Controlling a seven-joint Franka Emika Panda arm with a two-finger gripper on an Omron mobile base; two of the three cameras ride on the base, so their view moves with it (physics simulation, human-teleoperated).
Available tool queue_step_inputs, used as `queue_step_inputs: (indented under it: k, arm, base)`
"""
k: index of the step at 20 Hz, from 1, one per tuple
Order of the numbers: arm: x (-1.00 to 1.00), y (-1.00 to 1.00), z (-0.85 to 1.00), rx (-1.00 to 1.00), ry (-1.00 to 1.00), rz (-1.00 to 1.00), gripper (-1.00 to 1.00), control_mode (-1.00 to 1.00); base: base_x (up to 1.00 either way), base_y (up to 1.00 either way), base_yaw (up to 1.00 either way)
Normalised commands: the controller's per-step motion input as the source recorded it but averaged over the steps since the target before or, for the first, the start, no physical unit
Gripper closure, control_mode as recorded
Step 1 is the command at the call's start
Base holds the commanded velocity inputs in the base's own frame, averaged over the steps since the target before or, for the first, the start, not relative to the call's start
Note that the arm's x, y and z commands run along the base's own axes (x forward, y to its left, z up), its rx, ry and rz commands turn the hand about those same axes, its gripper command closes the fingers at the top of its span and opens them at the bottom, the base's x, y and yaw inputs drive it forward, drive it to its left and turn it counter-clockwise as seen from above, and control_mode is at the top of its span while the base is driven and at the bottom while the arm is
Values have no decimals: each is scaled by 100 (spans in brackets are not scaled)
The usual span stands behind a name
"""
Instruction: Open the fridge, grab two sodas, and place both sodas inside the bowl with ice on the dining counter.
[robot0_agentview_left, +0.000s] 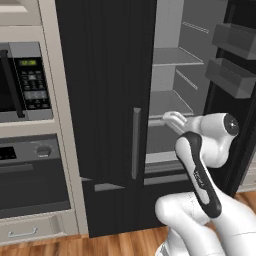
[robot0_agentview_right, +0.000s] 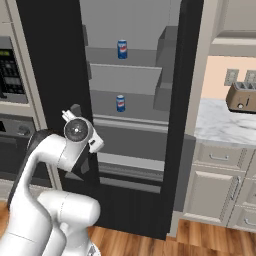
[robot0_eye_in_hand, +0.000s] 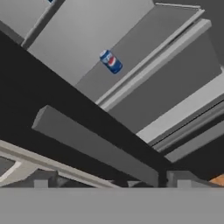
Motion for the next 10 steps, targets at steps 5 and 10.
queue_step_inputs:
  k: [5,10]
  arm:
    - [59,-7,60,36,13,-2,-100,-100]
    - [51,-16,42,27,18,0,-100,-100]
  base:
    - [0,0,0]
    - [0,0,0]
